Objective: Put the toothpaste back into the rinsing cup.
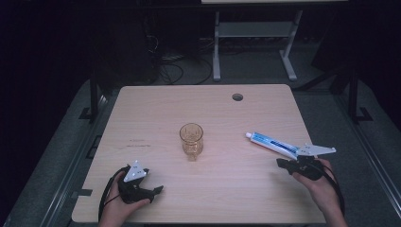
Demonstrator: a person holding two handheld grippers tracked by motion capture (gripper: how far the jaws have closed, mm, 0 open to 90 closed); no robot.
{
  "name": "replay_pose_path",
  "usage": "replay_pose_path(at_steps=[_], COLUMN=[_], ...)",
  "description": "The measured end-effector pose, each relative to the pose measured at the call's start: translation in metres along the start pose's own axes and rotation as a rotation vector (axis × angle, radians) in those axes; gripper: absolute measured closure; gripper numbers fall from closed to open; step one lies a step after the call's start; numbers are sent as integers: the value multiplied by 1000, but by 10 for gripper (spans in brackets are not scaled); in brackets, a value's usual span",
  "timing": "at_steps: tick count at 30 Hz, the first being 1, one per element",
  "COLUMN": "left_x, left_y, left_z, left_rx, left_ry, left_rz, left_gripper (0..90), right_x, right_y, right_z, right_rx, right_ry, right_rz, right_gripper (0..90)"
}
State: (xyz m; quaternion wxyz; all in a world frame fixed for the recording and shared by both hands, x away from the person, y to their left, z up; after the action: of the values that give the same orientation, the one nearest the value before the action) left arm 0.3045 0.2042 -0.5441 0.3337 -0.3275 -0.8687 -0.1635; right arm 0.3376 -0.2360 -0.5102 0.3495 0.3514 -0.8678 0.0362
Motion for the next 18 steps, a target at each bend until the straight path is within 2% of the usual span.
replay_pose_path(at_steps=[18], left_x=[0], left_y=[0], left_z=[0], left_rx=[2], left_ry=[0], left_rz=[0], left_gripper=[133], right_x=[-2], right_y=[-47], right_z=[-30], right_rx=[-33], right_ry=[-34], right_rz=[73], right_gripper=[896])
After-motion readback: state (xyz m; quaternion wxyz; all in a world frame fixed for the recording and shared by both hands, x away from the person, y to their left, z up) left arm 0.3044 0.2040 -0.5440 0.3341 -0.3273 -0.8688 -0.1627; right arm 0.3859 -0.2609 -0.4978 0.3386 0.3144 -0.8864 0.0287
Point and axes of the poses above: each handheld gripper's, and its own axes: x roughly backward along the jaws, z roughly out of its underside, y roughly to its left, the point moved 10 cm from there along -x, roughly forward along the jaws, and after that the axes turned 5 degrees about -z, right-handed, at the moved point
